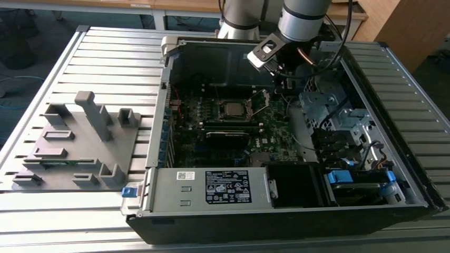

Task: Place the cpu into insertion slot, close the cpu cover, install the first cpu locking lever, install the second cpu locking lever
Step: 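Close the cpu cover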

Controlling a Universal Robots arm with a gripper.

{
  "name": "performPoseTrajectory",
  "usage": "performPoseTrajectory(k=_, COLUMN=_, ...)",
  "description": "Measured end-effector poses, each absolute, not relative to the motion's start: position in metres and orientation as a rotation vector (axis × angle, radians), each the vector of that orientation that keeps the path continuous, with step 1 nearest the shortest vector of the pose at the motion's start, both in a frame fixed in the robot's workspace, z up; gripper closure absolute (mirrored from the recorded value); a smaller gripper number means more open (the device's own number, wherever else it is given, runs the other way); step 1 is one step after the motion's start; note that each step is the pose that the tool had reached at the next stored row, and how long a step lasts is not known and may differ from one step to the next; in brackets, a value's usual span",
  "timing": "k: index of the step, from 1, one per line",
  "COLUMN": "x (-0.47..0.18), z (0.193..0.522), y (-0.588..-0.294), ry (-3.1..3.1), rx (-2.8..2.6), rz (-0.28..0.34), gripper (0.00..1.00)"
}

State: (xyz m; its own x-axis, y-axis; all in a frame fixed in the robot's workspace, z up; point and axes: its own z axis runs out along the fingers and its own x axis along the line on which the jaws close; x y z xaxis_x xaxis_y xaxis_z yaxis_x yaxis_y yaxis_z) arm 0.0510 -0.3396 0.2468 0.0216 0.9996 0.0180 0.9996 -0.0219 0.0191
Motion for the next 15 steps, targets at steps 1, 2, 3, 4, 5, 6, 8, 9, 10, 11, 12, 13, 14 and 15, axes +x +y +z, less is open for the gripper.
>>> performPoseTrajectory(k=1, x=0.049, z=0.247, y=-0.34, ry=2.196, rx=2.245, rz=0.041, gripper=0.9)
performPoseTrajectory(k=2, x=0.048, z=0.246, y=-0.34, ry=2.196, rx=2.245, rz=0.041, gripper=0.9)
performPoseTrajectory(k=3, x=0.046, z=0.246, y=-0.34, ry=2.196, rx=2.244, rz=0.041, gripper=0.9)
performPoseTrajectory(k=4, x=0.044, z=0.246, y=-0.34, ry=2.196, rx=2.245, rz=0.042, gripper=0.9)
performPoseTrajectory(k=5, x=0.041, z=0.246, y=-0.34, ry=2.196, rx=2.244, rz=0.042, gripper=0.9)
performPoseTrajectory(k=6, x=0.038, z=0.246, y=-0.34, ry=2.196, rx=2.244, rz=0.043, gripper=0.9)
performPoseTrajectory(k=8, x=0.032, z=0.246, y=-0.34, ry=2.195, rx=2.243, rz=0.045, gripper=0.9)
performPoseTrajectory(k=9, x=0.028, z=0.246, y=-0.34, ry=2.195, rx=2.243, rz=0.046, gripper=0.9)
performPoseTrajectory(k=10, x=0.025, z=0.246, y=-0.34, ry=2.194, rx=2.242, rz=0.047, gripper=0.9)
performPoseTrajectory(k=11, x=0.021, z=0.246, y=-0.34, ry=2.194, rx=2.242, rz=0.048, gripper=0.9)
performPoseTrajectory(k=12, x=0.018, z=0.246, y=-0.34, ry=2.194, rx=2.242, rz=0.049, gripper=0.9)
performPoseTrajectory(k=13, x=0.014, z=0.246, y=-0.34, ry=2.193, rx=2.242, rz=0.05, gripper=0.9)
performPoseTrajectory(k=14, x=0.011, z=0.246, y=-0.34, ry=2.193, rx=2.241, rz=0.05, gripper=0.9)
performPoseTrajectory(k=15, x=0.008, z=0.246, y=-0.34, ry=2.193, rx=2.241, rz=0.051, gripper=0.9)
